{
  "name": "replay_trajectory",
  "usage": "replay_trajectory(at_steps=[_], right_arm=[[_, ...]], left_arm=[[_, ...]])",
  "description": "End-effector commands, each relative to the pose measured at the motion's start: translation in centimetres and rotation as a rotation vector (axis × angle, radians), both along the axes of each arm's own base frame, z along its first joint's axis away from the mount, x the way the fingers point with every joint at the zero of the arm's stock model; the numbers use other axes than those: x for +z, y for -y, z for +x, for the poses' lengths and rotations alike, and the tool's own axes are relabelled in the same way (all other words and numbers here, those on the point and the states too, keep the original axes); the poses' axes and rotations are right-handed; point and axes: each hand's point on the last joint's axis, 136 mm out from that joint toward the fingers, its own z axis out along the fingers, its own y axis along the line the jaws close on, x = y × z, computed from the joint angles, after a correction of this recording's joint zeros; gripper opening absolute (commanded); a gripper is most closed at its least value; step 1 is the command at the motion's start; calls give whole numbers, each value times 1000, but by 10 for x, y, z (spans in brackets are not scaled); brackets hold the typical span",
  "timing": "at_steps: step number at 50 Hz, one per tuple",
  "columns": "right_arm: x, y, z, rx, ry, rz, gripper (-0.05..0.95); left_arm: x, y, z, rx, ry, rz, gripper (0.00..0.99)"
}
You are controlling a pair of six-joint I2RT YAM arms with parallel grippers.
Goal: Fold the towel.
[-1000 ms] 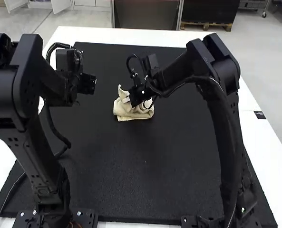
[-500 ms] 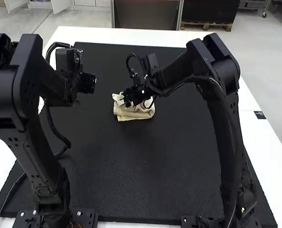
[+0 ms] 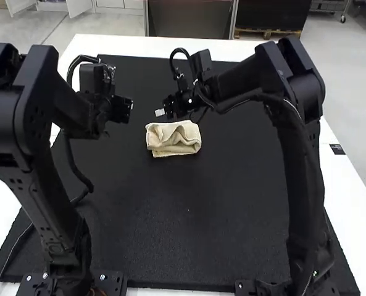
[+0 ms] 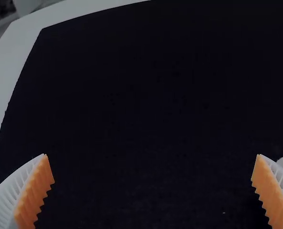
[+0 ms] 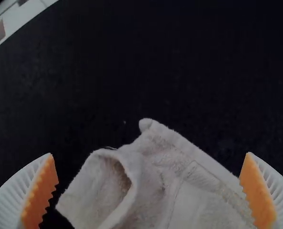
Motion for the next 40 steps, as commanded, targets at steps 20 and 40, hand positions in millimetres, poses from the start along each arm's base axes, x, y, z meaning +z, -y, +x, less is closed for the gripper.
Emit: replay_trajectory(at_steps=[20, 40], right_arm=[[19, 39, 49, -154, 88, 26, 397], [-19, 4, 14, -58, 42, -11, -20]], left_arm=[[46, 48, 9, -62, 116, -32, 974], [50, 27, 12, -9, 129, -26, 974]])
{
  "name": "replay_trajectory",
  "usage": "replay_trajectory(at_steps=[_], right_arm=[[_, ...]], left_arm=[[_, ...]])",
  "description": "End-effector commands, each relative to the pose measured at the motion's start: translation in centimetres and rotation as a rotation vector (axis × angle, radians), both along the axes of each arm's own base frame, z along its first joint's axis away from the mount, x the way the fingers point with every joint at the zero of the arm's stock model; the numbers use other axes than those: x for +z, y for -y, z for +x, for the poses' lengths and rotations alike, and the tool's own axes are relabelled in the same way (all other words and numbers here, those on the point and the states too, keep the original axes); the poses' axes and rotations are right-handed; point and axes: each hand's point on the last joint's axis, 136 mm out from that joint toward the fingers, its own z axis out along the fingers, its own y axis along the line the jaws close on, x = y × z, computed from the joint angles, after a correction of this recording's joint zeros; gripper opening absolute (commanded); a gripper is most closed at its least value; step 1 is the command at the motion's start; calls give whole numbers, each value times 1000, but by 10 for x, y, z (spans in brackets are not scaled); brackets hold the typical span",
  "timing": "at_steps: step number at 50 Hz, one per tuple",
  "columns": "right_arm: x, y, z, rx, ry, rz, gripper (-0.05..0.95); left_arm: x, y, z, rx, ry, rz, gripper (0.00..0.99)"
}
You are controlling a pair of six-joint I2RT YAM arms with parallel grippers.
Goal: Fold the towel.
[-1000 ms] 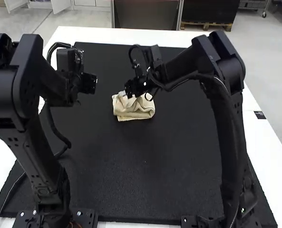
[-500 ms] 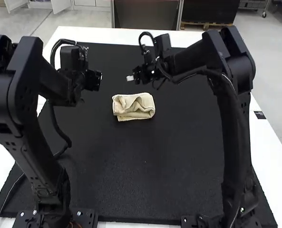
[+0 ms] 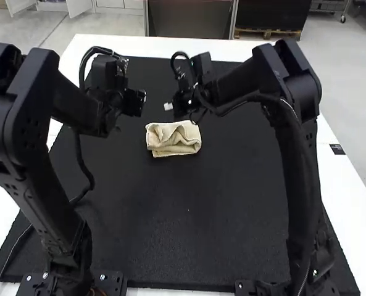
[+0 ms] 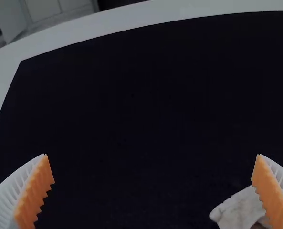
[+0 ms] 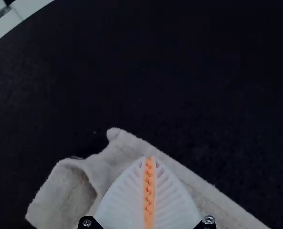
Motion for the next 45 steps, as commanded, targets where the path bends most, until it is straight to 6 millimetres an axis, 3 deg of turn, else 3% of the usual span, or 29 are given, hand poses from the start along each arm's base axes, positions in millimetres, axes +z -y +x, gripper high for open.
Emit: replay_trajectory(at_steps=[1, 17, 28, 45], right_arm=[[-5, 2, -1, 5, -3, -4, -20], [-31, -12, -34, 68, -60, -40, -21], [-37, -23, -58, 131, -69, -52, -21], [-45, -25, -71, 161, -77, -68, -21]], left_arm=[[23, -15, 8, 43, 59, -9, 974], [27, -25, 11, 63, 65, -1, 974], [28, -39, 11, 89, 64, 15, 974], [29, -38, 11, 79, 65, 20, 972]])
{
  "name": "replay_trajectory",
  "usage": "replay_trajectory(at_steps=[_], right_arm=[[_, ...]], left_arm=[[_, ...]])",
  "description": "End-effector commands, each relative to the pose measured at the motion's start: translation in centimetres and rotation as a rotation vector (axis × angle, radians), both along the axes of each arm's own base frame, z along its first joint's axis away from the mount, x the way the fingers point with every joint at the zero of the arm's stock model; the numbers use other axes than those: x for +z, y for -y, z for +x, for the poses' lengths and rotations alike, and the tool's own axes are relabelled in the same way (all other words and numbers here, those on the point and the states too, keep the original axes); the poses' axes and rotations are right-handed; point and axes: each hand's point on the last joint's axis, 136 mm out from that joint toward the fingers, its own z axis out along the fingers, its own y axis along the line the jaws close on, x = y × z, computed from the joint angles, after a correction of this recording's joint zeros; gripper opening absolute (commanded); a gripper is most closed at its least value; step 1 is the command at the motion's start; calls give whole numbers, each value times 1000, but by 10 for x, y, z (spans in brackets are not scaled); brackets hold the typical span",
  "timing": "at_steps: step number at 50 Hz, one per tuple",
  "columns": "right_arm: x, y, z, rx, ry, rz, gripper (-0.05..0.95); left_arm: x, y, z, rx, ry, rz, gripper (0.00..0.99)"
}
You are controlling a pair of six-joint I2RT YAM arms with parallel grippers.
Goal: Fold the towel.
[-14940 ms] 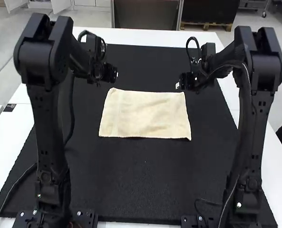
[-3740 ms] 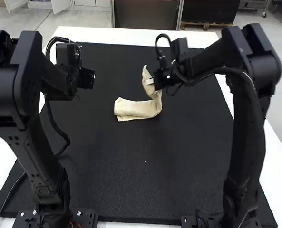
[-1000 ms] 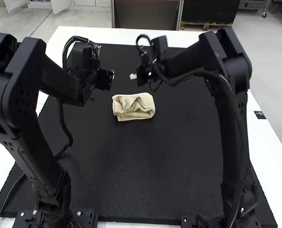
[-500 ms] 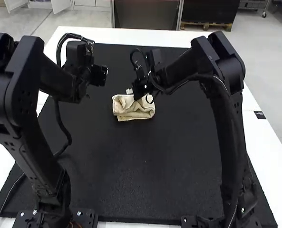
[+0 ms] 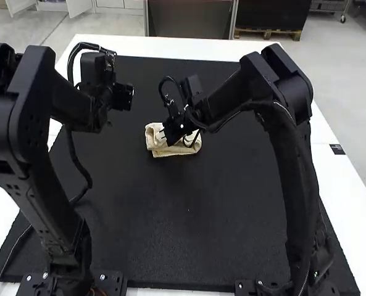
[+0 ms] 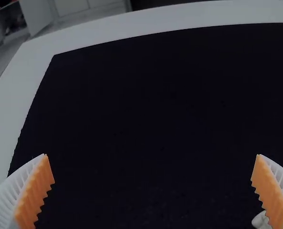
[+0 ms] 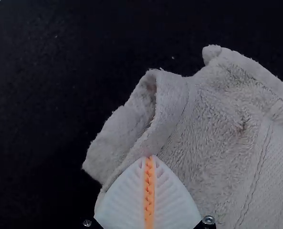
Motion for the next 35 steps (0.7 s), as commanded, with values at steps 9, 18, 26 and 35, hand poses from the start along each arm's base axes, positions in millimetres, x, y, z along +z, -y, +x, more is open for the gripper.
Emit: replay_trajectory(at_steps=[9, 18, 26, 35], right_arm=[[-8, -2, -8, 32, 1, -4, -21], [-4, -12, -10, 42, 15, 14, -21], [-14, -9, -17, 53, 1, -5, -21], [31, -8, 4, 7, 46, 59, 144]], left_arm=[[23, -1, 7, -7, 46, 15, 972], [27, -1, 7, -8, 52, 20, 972], [31, 0, 8, -10, 63, 17, 972], [47, 2, 14, -11, 92, 16, 972]])
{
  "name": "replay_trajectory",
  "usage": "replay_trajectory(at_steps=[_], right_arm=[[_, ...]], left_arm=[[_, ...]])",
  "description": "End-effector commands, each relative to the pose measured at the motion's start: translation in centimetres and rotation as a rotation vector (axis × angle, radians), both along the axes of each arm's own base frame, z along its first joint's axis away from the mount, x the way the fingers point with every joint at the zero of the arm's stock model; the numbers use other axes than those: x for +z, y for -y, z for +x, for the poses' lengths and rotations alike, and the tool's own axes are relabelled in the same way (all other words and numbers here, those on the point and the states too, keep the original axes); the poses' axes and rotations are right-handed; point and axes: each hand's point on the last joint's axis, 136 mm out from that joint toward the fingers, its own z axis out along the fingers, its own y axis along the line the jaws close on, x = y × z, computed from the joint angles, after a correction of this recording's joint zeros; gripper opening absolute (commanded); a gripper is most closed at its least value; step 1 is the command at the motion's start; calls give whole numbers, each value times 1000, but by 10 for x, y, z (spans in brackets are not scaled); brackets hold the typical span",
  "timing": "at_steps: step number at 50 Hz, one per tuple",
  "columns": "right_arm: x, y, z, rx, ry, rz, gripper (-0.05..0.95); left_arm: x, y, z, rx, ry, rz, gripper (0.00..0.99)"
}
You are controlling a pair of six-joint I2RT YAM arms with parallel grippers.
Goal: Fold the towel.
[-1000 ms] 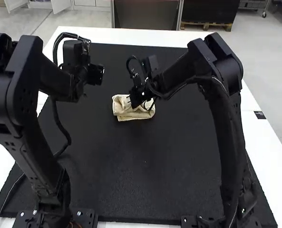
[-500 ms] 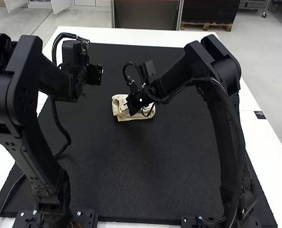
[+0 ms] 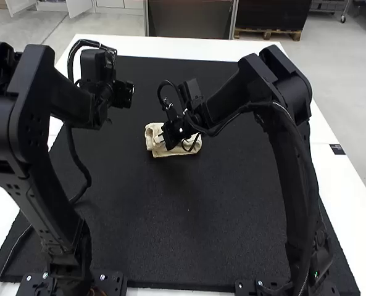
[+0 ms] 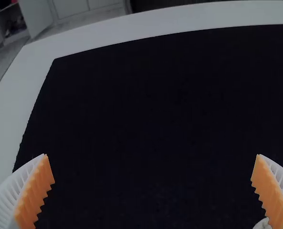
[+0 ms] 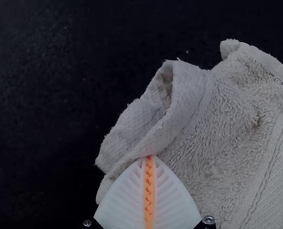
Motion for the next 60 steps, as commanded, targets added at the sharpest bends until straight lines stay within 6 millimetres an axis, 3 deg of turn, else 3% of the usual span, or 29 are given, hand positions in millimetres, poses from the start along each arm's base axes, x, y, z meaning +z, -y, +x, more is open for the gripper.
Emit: replay_trajectory(at_steps=[1, 3, 6, 8, 14, 19, 24, 28, 35, 39, 48, 52, 56, 58, 60], right_arm=[[39, 0, 16, -25, 41, 63, 264], [55, 4, 24, -47, 55, 86, 508], [77, 11, 37, -79, 78, 117, 554], [90, 14, 44, -96, 92, 133, 730], [127, 33, 66, -164, 121, 188, 852], [146, 47, 78, -195, 153, 205, 907], [171, 66, 88, -236, 197, 225, 908], [184, 95, 102, -305, 234, 220, 908], [193, 132, 113, -406, 248, 228, 908], [190, 138, 110, -430, 229, 229, 908], [172, 122, 97, -422, 179, 244, 908], [153, 96, 74, -365, 139, 229, 903], [137, 64, 52, -302, 134, 239, 730], [133, 54, 47, -283, 136, 249, 569], [125, 49, 47, -277, 135, 249, 511]], left_arm=[[36, 2, 8, -7, 79, 9, 972], [41, 2, 10, -7, 86, 7, 972], [45, 8, 12, -19, 89, 7, 972], [47, 14, 13, -31, 90, 5, 972], [52, 31, 14, -68, 93, 4, 972], [54, 38, 15, -81, 88, 0, 972], [61, 39, 15, -82, 96, -11, 972], [66, 41, 14, -83, 108, -22, 972], [75, 44, 13, -72, 137, -30, 972], [72, 54, 13, -86, 130, -29, 972], [68, 60, 10, -92, 122, -30, 972], [65, 60, 10, -95, 117, -32, 972], [61, 56, 10, -89, 110, -29, 972], [61, 55, 10, -87, 114, -30, 972], [59, 54, 9, -86, 117, -30, 972]])
